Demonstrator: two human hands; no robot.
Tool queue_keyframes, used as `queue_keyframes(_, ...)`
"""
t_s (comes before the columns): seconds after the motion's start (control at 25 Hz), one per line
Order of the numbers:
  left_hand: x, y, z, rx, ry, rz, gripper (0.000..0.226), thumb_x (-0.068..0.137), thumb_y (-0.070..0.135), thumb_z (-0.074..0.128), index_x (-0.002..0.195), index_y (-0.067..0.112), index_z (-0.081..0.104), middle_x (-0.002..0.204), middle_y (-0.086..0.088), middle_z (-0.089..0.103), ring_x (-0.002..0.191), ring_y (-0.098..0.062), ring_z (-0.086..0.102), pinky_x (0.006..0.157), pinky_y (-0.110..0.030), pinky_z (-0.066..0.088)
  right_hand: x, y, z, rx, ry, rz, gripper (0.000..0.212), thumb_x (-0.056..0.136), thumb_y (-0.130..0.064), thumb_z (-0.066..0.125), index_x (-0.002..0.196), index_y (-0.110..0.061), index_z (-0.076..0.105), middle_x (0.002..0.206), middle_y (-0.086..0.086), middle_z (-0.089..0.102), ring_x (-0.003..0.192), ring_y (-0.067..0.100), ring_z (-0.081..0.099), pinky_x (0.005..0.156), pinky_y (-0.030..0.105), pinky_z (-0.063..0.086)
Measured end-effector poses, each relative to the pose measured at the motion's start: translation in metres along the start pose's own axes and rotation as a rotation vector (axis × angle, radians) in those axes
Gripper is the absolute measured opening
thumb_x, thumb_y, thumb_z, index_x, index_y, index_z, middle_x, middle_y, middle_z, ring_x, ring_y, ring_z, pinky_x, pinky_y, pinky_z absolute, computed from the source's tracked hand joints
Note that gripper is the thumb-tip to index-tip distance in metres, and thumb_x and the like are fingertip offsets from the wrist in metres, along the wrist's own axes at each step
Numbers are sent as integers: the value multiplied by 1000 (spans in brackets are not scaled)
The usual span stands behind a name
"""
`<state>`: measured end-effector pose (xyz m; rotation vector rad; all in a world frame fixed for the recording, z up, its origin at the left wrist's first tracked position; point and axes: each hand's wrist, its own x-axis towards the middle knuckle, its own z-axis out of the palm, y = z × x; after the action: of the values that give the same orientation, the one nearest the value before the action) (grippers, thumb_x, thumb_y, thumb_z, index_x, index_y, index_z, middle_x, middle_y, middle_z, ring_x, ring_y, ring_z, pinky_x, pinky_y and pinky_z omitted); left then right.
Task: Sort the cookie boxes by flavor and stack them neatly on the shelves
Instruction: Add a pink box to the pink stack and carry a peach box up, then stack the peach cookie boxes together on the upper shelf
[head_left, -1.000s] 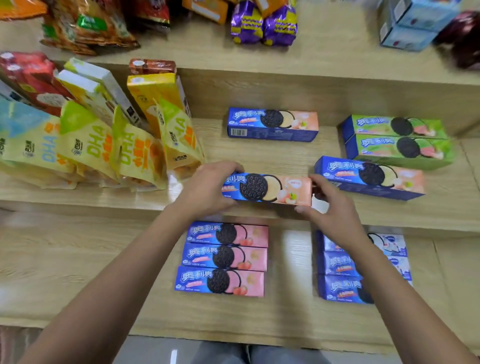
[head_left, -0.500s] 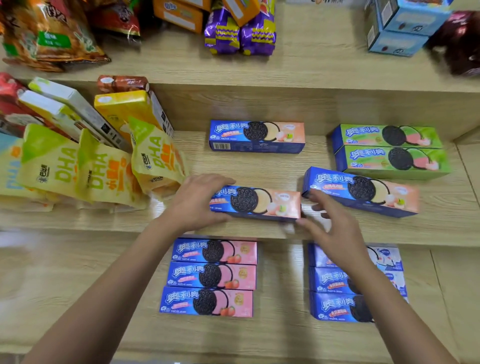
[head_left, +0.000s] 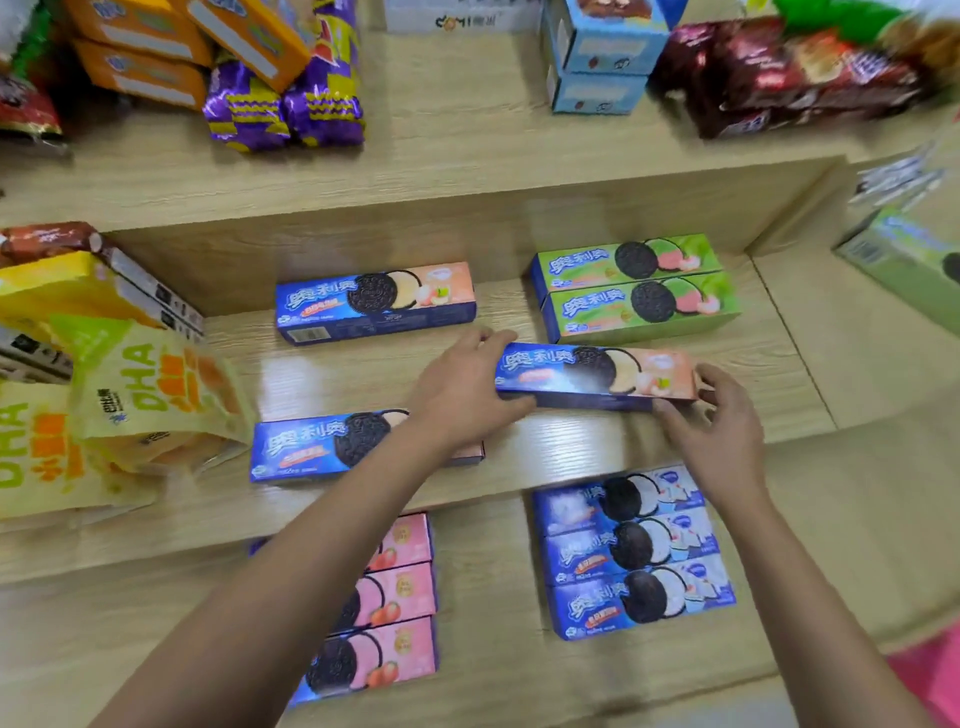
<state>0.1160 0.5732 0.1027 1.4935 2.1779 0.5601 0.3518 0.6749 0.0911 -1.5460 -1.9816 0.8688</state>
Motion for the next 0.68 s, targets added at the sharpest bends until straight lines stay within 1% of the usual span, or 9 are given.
queue_keyframes(0.04, 2, 1, 3, -3, 23, -28, 67, 69, 41, 69, 128, 22, 43, 129, -3, 49, 114, -24, 50, 86, -37, 46, 1, 0, 3, 45, -23, 24, 54, 72, -17, 73, 119, -6, 50, 114, 15, 58, 96, 23, 55, 78, 14, 40)
queue_keyframes(0.08, 2, 0, 5, -13, 43, -55, 66, 69, 38, 71, 127, 22, 44, 127, -3, 50, 113, -24, 50, 85, -37, 46, 1, 0, 5, 77, -32, 30, 53, 72, -12, 74, 119, -7, 50, 110, 11, 59, 92, 20, 56, 73, 12, 38)
queue_keyframes(0.12, 2, -1, 6, -26, 59, -79, 66, 68, 36, 72, 126, 23, 45, 126, -2, 52, 113, -24, 51, 84, -37, 47, 1, 0, 8, 106, -28, 28, 52, 72, -10, 74, 118, -9, 50, 106, 7, 59, 90, 19, 56, 72, 12, 37)
queue_keyframes(0.24, 3, -3, 5, -68, 100, -116, 65, 65, 35, 75, 124, 26, 48, 127, 0, 54, 113, -21, 51, 84, -34, 45, 2, -4, 10, 168, 0, 37, 50, 72, -8, 73, 117, -14, 52, 102, 0, 59, 90, 20, 58, 79, 18, 41)
queue_keyframes(0.36, -3, -9, -7, -102, 173, -135, 64, 64, 31, 76, 122, 26, 50, 124, 1, 55, 110, -19, 53, 83, -35, 47, 0, -18, 13, 198, 23, -4, 47, 73, -10, 71, 116, -21, 53, 105, 0, 62, 93, 20, 59, 85, 33, 47)
queue_keyframes(0.44, -13, -20, -23, -195, 228, -173, 67, 61, 24, 80, 122, 22, 52, 121, -2, 56, 107, -19, 54, 86, -35, 48, -2, -36, 17, 234, 23, -69, 47, 74, -14, 67, 118, -23, 53, 108, 0, 64, 95, 18, 59, 86, 31, 46)
queue_keyframes(0.52, -30, -39, -44, -262, 280, -221, 71, 58, 17, 83, 123, 17, 53, 121, -5, 56, 106, -19, 54, 90, -32, 45, -5, -59, 31, 279, -30, -141, 43, 75, -17, 62, 117, -24, 54, 104, -3, 64, 93, 14, 59, 85, 26, 45)
queue_keyframes(0.6, -49, -63, -63, -258, 318, -276, 72, 58, 11, 83, 123, 13, 53, 122, -9, 56, 106, -21, 55, 89, -27, 42, -8, -82, 52, 319, -138, -200, 39, 76, -19, 60, 114, -28, 56, 98, -9, 65, 91, 9, 60, 86, 22, 45)
queue_keyframes(0.68, -64, -86, -77, -248, 335, -353, 72, 60, 7, 82, 124, 12, 52, 123, -12, 56, 107, -24, 55, 90, -29, 43, -12, -102, 76, 346, -264, -219, 35, 79, -19, 60, 110, -33, 56, 96, -18, 64, 90, 2, 60, 84, 16, 44)
